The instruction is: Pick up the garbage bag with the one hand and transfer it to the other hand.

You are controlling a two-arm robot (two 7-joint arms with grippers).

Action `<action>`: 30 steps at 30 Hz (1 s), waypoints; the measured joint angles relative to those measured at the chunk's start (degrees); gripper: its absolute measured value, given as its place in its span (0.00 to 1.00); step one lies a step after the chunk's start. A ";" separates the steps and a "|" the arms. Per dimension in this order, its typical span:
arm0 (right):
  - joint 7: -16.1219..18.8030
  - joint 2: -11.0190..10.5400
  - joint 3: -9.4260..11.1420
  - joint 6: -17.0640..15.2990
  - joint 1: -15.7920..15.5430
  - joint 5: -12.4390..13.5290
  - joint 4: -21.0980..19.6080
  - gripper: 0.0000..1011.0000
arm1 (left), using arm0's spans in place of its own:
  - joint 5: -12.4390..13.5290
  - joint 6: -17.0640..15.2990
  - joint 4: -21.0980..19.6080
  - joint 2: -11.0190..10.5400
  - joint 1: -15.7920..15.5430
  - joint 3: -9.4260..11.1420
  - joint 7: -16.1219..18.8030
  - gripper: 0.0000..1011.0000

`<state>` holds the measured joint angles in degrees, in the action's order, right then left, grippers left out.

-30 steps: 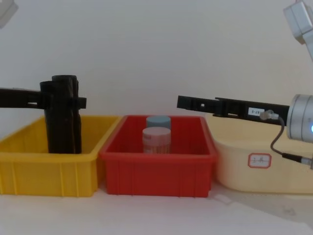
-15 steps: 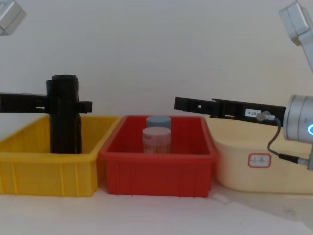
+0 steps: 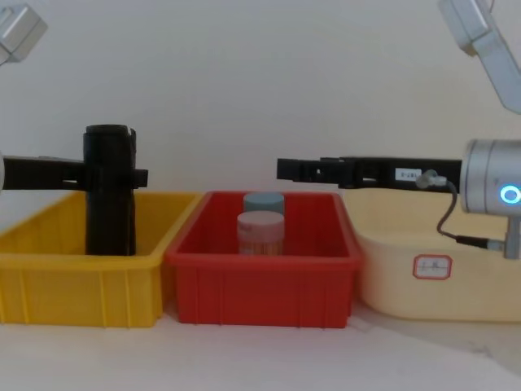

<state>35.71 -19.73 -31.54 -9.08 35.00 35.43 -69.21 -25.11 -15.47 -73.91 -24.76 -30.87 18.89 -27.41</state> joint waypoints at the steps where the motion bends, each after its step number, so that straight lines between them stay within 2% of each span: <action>1: 0.19 0.00 -0.28 -0.04 0.40 -0.17 0.17 0.99 | 0.00 0.03 0.05 0.01 -0.02 0.02 0.00 0.57; 2: 0.31 0.02 -0.44 -0.06 0.62 -0.27 0.28 0.99 | 0.00 0.05 0.07 0.01 -0.03 0.04 0.00 0.53; 9: 1.89 0.90 -2.93 -0.54 4.03 -2.07 2.80 0.99 | 0.00 0.16 0.19 0.04 -0.08 0.11 0.00 0.47; 18: 3.24 3.27 -5.61 -1.02 8.03 -4.35 8.27 0.99 | 0.00 0.22 0.28 0.09 -0.14 0.17 0.00 0.43; 30: 3.83 5.90 -7.22 -1.45 11.28 -6.26 13.53 0.99 | 0.00 0.27 0.34 0.11 -0.16 0.20 0.00 0.43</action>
<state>39.54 -13.83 -38.76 -10.52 46.28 29.17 -55.69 -25.11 -15.20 -73.56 -24.65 -31.03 19.09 -27.40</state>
